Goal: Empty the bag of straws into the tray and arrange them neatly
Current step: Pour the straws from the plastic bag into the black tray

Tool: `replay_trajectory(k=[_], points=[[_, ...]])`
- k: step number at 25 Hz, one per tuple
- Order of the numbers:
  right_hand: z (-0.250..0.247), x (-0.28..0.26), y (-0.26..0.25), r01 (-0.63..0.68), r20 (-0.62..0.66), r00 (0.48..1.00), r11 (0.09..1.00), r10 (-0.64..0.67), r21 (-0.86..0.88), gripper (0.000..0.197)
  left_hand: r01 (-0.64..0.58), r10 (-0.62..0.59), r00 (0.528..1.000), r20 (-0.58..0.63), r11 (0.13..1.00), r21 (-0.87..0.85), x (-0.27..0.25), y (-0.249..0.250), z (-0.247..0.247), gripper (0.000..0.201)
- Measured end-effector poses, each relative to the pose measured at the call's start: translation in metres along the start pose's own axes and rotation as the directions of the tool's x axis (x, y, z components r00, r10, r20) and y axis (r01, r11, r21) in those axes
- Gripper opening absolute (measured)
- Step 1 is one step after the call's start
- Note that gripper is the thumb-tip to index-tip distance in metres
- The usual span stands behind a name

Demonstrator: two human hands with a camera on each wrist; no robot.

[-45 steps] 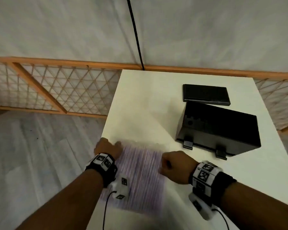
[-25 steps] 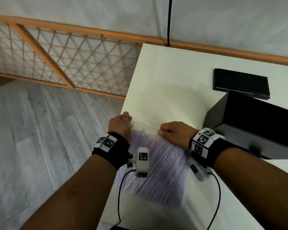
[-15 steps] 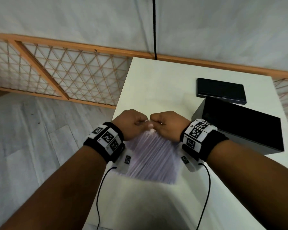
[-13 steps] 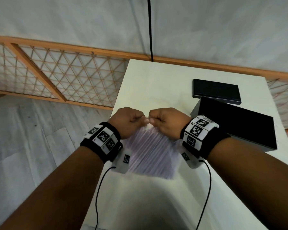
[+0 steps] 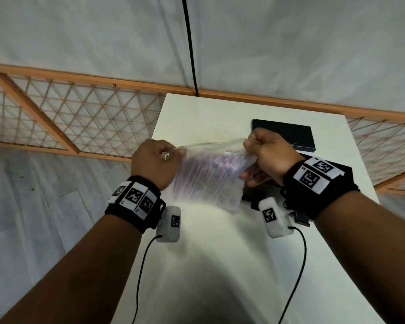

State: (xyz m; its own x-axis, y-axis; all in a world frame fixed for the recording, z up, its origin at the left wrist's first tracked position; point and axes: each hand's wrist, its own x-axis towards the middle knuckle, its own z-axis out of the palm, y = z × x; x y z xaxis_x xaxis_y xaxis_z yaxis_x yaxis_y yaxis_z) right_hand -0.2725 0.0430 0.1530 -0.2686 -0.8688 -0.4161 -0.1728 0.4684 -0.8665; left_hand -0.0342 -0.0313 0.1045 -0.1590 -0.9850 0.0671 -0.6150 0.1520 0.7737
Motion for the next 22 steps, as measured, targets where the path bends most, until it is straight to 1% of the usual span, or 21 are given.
replay_trajectory(k=[2,3,4,5,6,7,9,10,12,13,14,16,17,18,19,20,21,22], points=[[0.004,0.002,-0.004,0.000,-0.006,1.000,0.998,0.000,0.059,0.020,0.094,-0.094,0.996,-0.004,0.993,0.073,-0.003,-0.003,-0.001,0.041],[0.006,0.003,-0.005,-0.001,0.003,1.000,0.997,0.001,0.082,0.020,0.157,-0.157,0.988,0.003,0.986,0.055,-0.006,-0.004,-0.001,0.042],[0.008,0.005,-0.006,-0.007,0.014,1.000,0.994,0.005,0.105,0.021,0.233,-0.233,0.972,0.022,0.972,-0.028,-0.008,-0.005,0.001,0.041],[0.011,0.007,-0.007,-0.011,0.027,1.000,0.992,0.008,0.125,0.022,0.323,-0.316,0.946,0.067,0.936,-0.142,-0.010,-0.005,0.004,0.040],[0.013,0.008,-0.008,-0.016,0.038,0.999,0.990,0.010,0.143,0.024,0.416,-0.393,0.909,0.137,0.871,-0.261,-0.011,-0.003,0.009,0.040],[0.019,0.012,-0.008,-0.028,0.056,0.998,0.987,0.019,0.160,0.024,0.509,-0.459,0.861,0.219,0.784,-0.355,-0.012,-0.003,0.012,0.041],[0.028,0.016,-0.009,-0.035,0.087,0.996,0.977,0.017,0.211,0.024,0.626,-0.500,0.780,0.376,0.611,-0.485,-0.017,0.004,0.018,0.045],[0.033,0.018,-0.011,-0.029,0.108,0.994,0.968,0.002,0.250,0.025,0.659,-0.501,0.751,0.431,0.531,-0.532,-0.019,0.006,0.020,0.049],[0.038,0.020,-0.015,0.001,0.128,0.991,0.948,-0.044,0.319,0.027,0.696,-0.488,0.712,0.506,0.390,-0.603,-0.018,0.009,0.021,0.052],[0.040,0.021,-0.016,0.013,0.142,0.988,0.946,-0.063,0.325,0.027,0.707,-0.483,0.693,0.535,0.310,-0.636,-0.018,0.009,0.020,0.054],[0.040,0.021,-0.018,0.027,0.158,0.984,0.947,-0.081,0.319,0.028,0.707,-0.467,0.684,0.561,0.231,-0.669,-0.019,0.008,0.020,0.056],[0.037,0.017,-0.024,0.081,0.182,0.973,0.951,-0.140,0.297,0.022,0.677,-0.410,0.687,0.600,0.061,-0.733,-0.022,0.003,0.022,0.062],[0.032,0.015,-0.027,0.137,0.170,0.966,0.947,-0.192,0.291,0.018,0.666,-0.368,0.686,0.628,-0.030,-0.745,-0.023,0.003,0.023,0.069],[0.027,0.013,-0.029,0.199,0.145,0.958,0.937,-0.248,0.287,0.014,0.665,-0.330,0.680,0.655,-0.102,-0.740,-0.022,0.004,0.024,0.079],[0.021,0.012,-0.030,0.250,0.113,0.950,0.928,-0.290,0.278,0.013,0.674,-0.288,0.673,0.682,-0.142,-0.725,-0.021,0.009,0.026,0.088],[0.013,0.011,-0.030,0.281,0.091,0.944,0.916,-0.318,0.286,0.013,0.691,-0.238,0.671,0.702,-0.145,-0.709,-0.019,0.019,0.028,0.094],[0.004,0.010,-0.031,0.298,0.087,0.937,0.902,-0.339,0.312,0.015,0.700,-0.205,0.678,0.706,-0.112,-0.705,-0.016,0.032,0.032,0.092],[-0.004,0.009,-0.033,0.307,0.098,0.929,0.892,-0.356,0.331,0.016,0.700,-0.194,0.690,0.697,-0.065,-0.711,-0.016,0.046,0.036,0.084]])
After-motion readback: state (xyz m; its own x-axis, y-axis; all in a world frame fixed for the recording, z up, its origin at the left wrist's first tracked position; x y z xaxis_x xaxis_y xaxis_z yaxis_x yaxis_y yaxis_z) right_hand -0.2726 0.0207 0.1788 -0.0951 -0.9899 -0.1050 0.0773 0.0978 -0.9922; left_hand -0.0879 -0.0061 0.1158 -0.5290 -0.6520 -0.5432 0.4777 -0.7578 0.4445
